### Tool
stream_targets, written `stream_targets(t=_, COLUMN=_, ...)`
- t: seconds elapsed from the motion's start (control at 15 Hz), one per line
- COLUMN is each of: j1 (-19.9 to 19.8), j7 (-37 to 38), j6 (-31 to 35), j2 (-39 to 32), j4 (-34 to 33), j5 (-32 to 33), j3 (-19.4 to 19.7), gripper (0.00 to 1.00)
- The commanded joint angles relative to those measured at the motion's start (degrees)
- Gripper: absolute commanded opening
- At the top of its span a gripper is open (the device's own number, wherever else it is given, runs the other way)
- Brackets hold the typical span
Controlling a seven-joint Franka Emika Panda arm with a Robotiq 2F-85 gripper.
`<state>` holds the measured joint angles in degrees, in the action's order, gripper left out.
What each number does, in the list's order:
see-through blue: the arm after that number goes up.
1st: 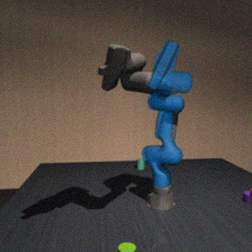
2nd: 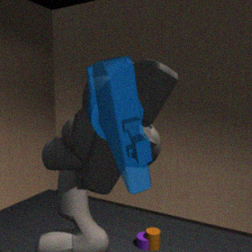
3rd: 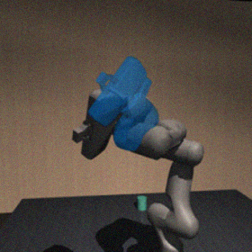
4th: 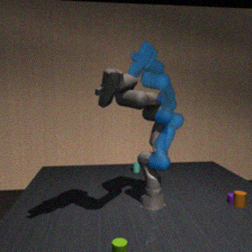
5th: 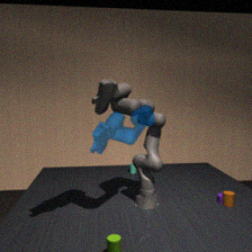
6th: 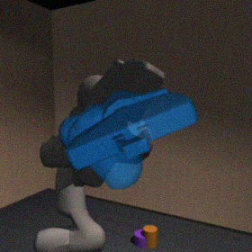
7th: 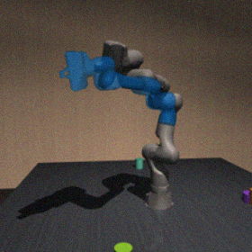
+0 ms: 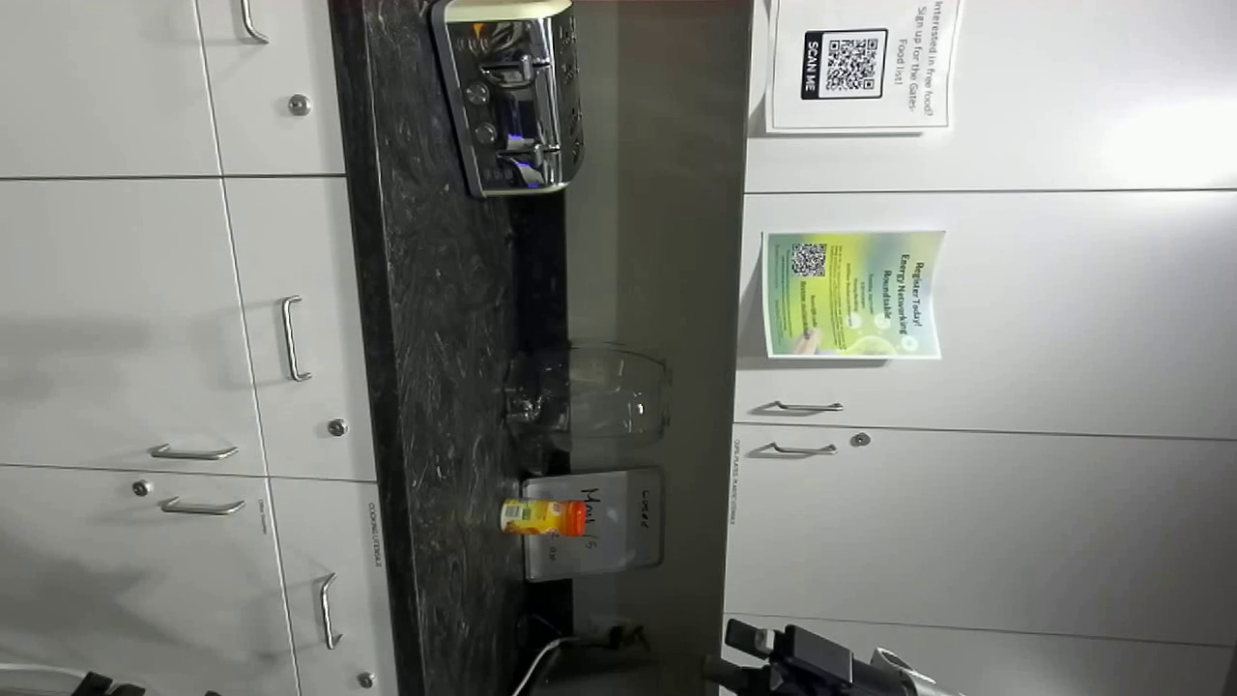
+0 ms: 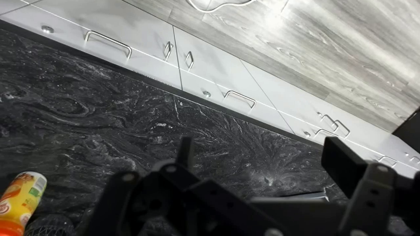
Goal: Open the third cabinet door from the right
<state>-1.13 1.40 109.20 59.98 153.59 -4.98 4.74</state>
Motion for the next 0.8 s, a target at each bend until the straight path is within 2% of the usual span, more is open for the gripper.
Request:
stream_targets(t=0.0, j1=-2.6, j7=0.4, j6=4.3, j2=-1.6, j4=-2.3, j5=1.5, j3=-0.8, gripper=1.0)
stream_targets(t=0.4, j1=-5.9, j7=-0.8, j6=23.3, j2=-9.3, j4=-10.7, j5=7.4, j3=0.2, gripper=1.0)
stream_targets(t=0.73, j1=-9.1, j7=1.1, j6=42.6, j2=-20.4, j4=-16.4, j5=12.0, j3=-1.7, gripper=1.0)
